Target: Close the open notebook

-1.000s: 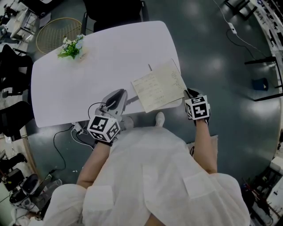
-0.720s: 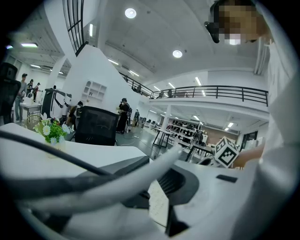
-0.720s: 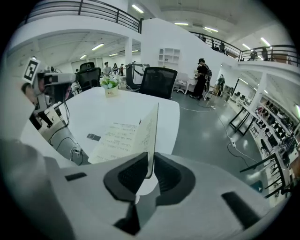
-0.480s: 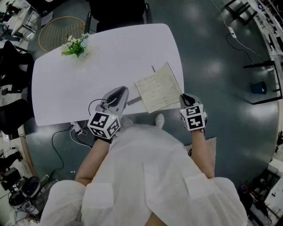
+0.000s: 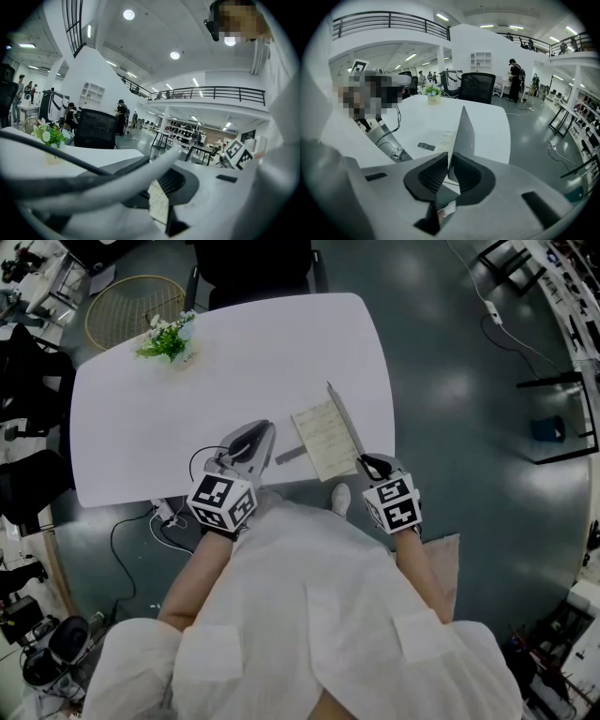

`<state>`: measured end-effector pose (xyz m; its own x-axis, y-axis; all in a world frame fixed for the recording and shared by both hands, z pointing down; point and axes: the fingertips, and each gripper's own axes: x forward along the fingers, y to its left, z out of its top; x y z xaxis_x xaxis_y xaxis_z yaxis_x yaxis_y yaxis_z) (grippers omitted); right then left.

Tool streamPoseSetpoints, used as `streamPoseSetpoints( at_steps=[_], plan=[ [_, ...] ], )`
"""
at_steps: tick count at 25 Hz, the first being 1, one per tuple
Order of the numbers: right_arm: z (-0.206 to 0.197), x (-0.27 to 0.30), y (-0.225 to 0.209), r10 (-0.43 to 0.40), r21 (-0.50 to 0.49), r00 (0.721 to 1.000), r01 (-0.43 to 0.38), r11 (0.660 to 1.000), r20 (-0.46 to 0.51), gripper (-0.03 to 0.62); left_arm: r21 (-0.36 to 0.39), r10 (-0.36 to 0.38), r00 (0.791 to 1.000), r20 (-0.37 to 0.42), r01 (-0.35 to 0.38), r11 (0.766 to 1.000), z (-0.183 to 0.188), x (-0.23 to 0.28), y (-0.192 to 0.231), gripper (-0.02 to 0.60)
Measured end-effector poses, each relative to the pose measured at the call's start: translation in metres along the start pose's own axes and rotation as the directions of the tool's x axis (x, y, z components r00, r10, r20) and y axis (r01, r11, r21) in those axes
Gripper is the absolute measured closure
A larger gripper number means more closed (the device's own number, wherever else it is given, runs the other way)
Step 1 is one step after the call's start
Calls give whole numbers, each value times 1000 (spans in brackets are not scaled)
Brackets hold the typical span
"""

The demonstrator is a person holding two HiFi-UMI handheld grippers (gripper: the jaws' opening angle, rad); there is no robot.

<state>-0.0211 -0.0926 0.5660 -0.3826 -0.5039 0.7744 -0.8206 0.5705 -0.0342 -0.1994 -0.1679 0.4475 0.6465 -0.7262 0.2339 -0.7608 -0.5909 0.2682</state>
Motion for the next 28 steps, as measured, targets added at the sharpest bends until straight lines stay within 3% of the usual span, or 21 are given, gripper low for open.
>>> streamPoseSetpoints(
  at_steps=[12,22,28],
  plan=[
    [-5,27,50,155,-21,987,-156,988,-46,545,0,27,1000,8,-27,1000,4,-12,14,555],
    [24,20,53,211,-23,976,-210,977,49,554,-2,50,999,17,-50,999,6,-18,22,555],
    [50,3,39,195,-17,971,-194,981,142,563,2,60,998,25,-61,998,11,-19,23,555]
  ],
)
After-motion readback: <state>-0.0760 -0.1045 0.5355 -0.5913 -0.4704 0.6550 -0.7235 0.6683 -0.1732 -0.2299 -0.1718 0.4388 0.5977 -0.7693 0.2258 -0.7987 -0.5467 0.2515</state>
